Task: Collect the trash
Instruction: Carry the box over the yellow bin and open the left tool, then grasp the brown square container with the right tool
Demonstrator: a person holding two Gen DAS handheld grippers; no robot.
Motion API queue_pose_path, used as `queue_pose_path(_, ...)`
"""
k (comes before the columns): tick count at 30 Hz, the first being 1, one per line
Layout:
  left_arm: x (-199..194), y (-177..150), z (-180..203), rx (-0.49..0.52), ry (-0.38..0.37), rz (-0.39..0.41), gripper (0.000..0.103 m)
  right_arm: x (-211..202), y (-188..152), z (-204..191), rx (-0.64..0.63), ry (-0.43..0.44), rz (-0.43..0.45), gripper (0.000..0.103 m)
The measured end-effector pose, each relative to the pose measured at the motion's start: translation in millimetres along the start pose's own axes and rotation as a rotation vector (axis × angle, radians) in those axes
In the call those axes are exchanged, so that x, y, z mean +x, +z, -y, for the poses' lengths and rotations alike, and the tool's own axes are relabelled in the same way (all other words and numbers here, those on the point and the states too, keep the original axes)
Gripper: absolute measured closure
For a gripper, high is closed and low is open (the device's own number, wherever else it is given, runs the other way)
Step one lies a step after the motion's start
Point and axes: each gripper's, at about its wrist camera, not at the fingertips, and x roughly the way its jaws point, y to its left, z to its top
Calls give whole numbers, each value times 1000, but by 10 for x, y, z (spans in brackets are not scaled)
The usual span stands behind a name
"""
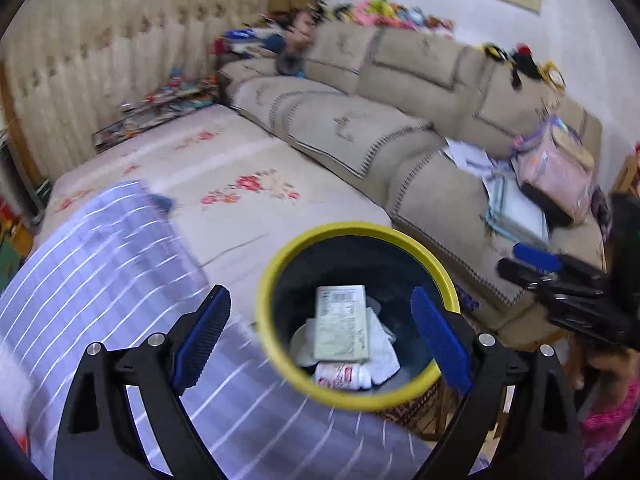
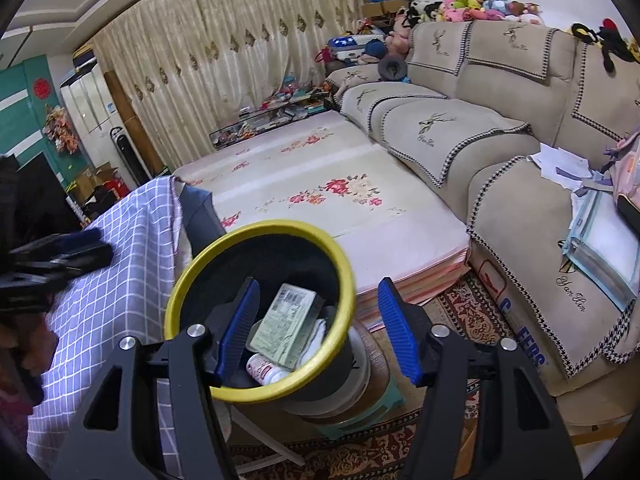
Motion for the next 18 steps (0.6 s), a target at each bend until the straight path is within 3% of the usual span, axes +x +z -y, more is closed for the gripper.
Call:
queue_pose_path(4, -822, -350, -297, -97, 98, 110, 8, 59, -72, -324, -53, 46, -26, 44)
queue_pose_path(9, -1697, -886, -677, -190, 291, 214, 5, 147, -185, -946, -152, 137, -64, 44)
queue_pose_path(13, -2237, -1460, -999, -311, 415, 232, 5, 196, -326, -1597, -256, 231, -95, 44)
queue_pose_path(18, -2659, -2084, -1344, -454, 508, 232, 5, 170, -546, -2499, -400, 366, -129, 44)
